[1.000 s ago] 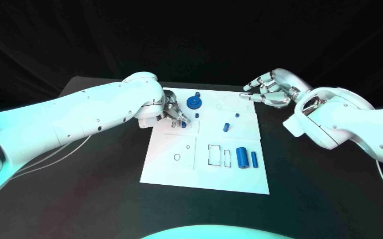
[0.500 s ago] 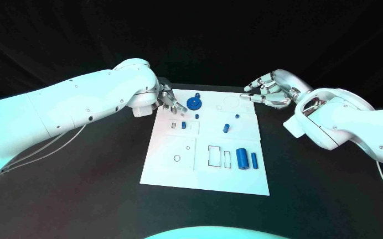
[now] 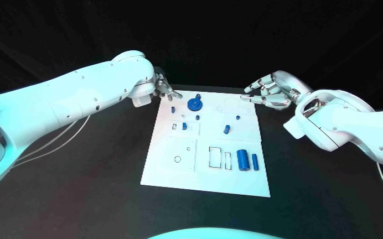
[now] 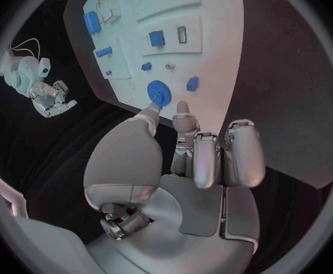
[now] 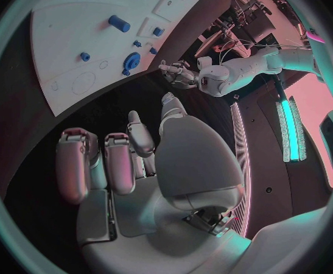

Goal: Assemble the parts on the task board

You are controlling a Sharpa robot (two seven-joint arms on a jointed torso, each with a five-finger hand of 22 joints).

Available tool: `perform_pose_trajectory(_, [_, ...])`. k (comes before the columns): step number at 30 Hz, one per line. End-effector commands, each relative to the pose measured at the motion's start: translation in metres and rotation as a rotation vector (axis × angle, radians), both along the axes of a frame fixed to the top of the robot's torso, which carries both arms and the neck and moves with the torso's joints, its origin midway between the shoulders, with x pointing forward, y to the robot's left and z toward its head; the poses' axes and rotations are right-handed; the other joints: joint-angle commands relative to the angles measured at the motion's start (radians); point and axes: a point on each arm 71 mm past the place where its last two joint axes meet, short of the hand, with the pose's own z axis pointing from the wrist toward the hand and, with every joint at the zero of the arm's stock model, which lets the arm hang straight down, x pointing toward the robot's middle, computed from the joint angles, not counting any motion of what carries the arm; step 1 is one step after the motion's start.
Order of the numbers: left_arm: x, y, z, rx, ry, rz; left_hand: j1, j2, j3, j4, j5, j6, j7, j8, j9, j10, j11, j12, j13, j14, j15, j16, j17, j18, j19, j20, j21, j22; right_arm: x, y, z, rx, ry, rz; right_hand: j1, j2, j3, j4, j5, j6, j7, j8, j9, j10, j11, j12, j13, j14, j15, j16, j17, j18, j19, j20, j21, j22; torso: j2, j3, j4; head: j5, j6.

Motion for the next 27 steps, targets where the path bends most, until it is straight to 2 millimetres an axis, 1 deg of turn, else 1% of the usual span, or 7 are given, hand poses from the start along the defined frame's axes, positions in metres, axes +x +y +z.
perform_pose_trajectory(1, [0.004, -0.003, 0.000, 0.026, -0.005, -0.026, 0.011, -0.001, -0.010, -0.001, 0.003, -0.005, 0.002, -0.008, -0.002, -0.005, 0.003, -0.004, -0.005, 0.064, 0.006, -0.003, 0.112, -0.010, -0.002, 0.004, -0.003, 0.001, 0.000, 0.002, -0.001, -0.004, -0.001, 0.012, -0.005, 0.009, -0.004, -0.001, 0.004, 0.005, 0.000, 0.004, 0.001, -0.002, -0.003, -0.003, 0.000, 0.057, -0.006, -0.005, 0.056, 0.010, -0.004, -0.005, -0.006, 0.144, 0.001, -0.0010, 0.0000, 0.000, -0.001])
perform_pose_trajectory(3, [0.007, -0.004, -0.002, 0.037, -0.004, -0.026, 0.012, 0.000, -0.012, 0.001, 0.003, -0.005, 0.002, -0.009, -0.003, -0.008, 0.003, -0.008, -0.009, 0.064, 0.006, -0.004, 0.112, -0.010, -0.003, 0.004, -0.003, 0.000, 0.000, 0.002, -0.001, -0.004, -0.001, 0.013, -0.005, 0.009, -0.004, -0.001, 0.004, 0.005, 0.000, 0.004, 0.001, -0.002, -0.003, -0.003, 0.000, 0.057, -0.006, -0.005, 0.056, 0.010, -0.004, -0.005, -0.006, 0.144, 0.001, -0.0015, -0.0010, 0.001, -0.001])
perform_pose_trajectory(8, [0.011, -0.004, -0.005, 0.075, -0.009, -0.028, 0.014, 0.000, -0.019, 0.003, 0.003, -0.007, 0.003, -0.012, -0.005, -0.013, 0.004, -0.015, -0.016, 0.063, 0.007, -0.004, 0.112, -0.009, -0.004, 0.005, -0.006, -0.004, -0.001, 0.002, -0.001, -0.004, 0.000, 0.014, -0.005, 0.009, -0.004, -0.001, 0.004, 0.005, 0.000, 0.004, 0.001, -0.002, -0.003, -0.003, 0.000, 0.057, -0.006, -0.005, 0.056, 0.010, -0.004, -0.005, -0.006, 0.144, 0.002, -0.0007, -0.0029, 0.006, -0.003])
perform_pose_trajectory(9, [0.012, -0.004, -0.006, 0.084, -0.009, -0.027, 0.014, 0.000, -0.019, 0.003, 0.003, -0.007, 0.003, -0.012, -0.005, -0.013, 0.004, -0.015, -0.016, 0.063, 0.007, -0.004, 0.112, -0.009, -0.004, 0.005, -0.006, -0.004, -0.001, 0.002, -0.001, -0.004, 0.000, 0.014, -0.005, 0.009, -0.004, -0.001, 0.004, 0.005, 0.000, 0.004, 0.001, -0.002, -0.003, -0.003, 0.000, 0.057, -0.006, -0.005, 0.056, 0.010, -0.004, -0.005, -0.006, 0.144, 0.003, -0.0014, -0.0039, 0.008, -0.003])
perform_pose_trajectory(14, [0.016, -0.002, -0.009, 0.104, -0.005, -0.023, 0.015, 0.000, -0.021, 0.003, 0.003, -0.007, 0.004, -0.012, -0.005, -0.014, 0.005, -0.016, -0.018, 0.063, 0.007, -0.004, 0.112, -0.009, -0.004, 0.005, -0.006, -0.003, -0.001, 0.003, -0.001, -0.004, 0.001, 0.015, -0.005, 0.009, -0.004, -0.001, 0.004, 0.005, 0.000, 0.004, 0.001, -0.002, -0.003, -0.003, 0.000, 0.057, -0.006, -0.005, 0.056, 0.010, -0.004, -0.005, -0.006, 0.144, 0.004, -0.0016, -0.0030, 0.013, -0.003])
perform_pose_trajectory(21, [0.017, -0.004, -0.014, 0.109, 0.020, -0.033, 0.017, -0.001, -0.024, 0.003, 0.003, -0.007, 0.004, -0.013, -0.006, -0.015, 0.005, -0.017, -0.019, 0.063, 0.008, -0.004, 0.111, -0.009, -0.004, 0.006, -0.005, -0.003, -0.001, 0.003, -0.001, -0.003, 0.001, 0.017, -0.005, 0.009, -0.004, -0.001, 0.004, 0.005, 0.000, 0.004, 0.001, -0.002, -0.003, -0.003, 0.000, 0.057, -0.006, -0.005, 0.056, 0.010, -0.004, -0.005, -0.006, 0.144, 0.003, -0.0013, -0.0024, 0.013, -0.007])
perform_pose_trajectory(27, [0.016, -0.005, -0.021, 0.115, 0.042, -0.042, 0.023, 0.000, -0.028, 0.002, 0.003, -0.008, 0.005, -0.015, -0.008, -0.020, 0.006, -0.024, -0.027, 0.063, 0.009, -0.004, 0.112, -0.010, -0.003, 0.007, -0.003, 0.001, -0.001, 0.004, -0.001, -0.003, 0.001, 0.018, -0.004, 0.010, -0.005, -0.002, 0.006, 0.004, 0.000, 0.004, 0.001, -0.001, -0.003, -0.003, 0.000, 0.057, -0.007, -0.006, 0.056, 0.010, -0.004, -0.005, -0.007, 0.143, 0.002, -0.0014, -0.0025, 0.012, -0.007])
